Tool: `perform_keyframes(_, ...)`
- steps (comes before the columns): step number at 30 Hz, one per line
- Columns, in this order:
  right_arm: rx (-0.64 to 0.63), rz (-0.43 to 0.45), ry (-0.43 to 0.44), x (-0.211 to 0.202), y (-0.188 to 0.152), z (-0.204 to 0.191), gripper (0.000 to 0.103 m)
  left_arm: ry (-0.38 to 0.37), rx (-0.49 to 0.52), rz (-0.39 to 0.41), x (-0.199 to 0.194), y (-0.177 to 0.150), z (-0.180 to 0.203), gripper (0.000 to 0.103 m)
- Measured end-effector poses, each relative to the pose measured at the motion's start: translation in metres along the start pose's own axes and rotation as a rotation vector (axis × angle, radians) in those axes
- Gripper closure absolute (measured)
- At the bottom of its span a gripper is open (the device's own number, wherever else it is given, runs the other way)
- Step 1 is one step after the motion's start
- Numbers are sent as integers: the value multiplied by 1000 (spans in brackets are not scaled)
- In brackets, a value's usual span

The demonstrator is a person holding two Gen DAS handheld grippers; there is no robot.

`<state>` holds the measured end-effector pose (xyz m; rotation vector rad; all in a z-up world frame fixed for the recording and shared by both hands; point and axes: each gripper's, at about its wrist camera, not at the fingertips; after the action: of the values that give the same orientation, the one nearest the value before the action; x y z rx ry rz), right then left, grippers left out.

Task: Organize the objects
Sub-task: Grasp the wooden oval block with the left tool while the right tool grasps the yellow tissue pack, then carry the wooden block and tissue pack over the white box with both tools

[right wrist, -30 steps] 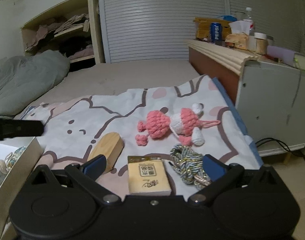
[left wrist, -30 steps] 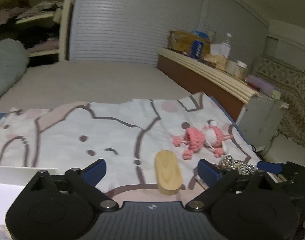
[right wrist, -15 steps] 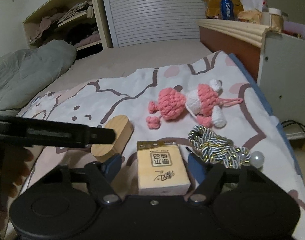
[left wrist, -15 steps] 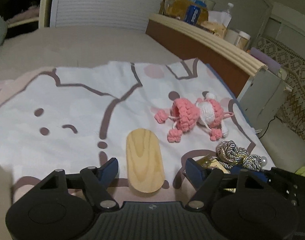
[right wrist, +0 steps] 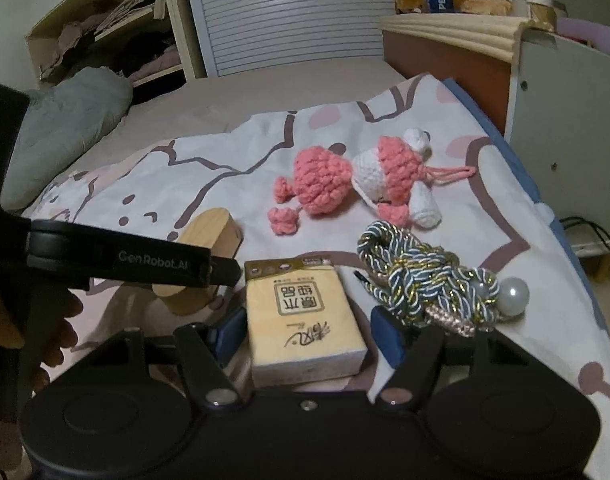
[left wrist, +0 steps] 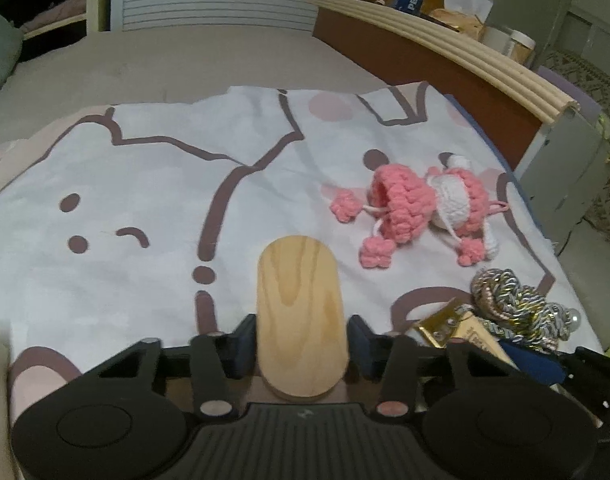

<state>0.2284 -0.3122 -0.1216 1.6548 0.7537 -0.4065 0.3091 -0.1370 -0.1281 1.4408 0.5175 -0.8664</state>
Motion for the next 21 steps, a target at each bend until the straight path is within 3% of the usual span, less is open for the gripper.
perform_keyframes(2, 25, -8, 13, 1, 1, 1, 44, -10, 4, 2, -1, -1, -2, 57)
perform_keyframes(21, -19, -4, -10, -27, 2, -21, 47, 3, 24, -1, -68, -49, -24, 58)
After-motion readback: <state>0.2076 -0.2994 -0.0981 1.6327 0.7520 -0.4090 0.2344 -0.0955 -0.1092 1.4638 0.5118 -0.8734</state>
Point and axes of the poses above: each gripper's, at about its wrist camera, not at the fingertips, and x roughly the way its jaws point, z to its right, y to its top, and after that the axes turned 5 degrees about y, right-handed
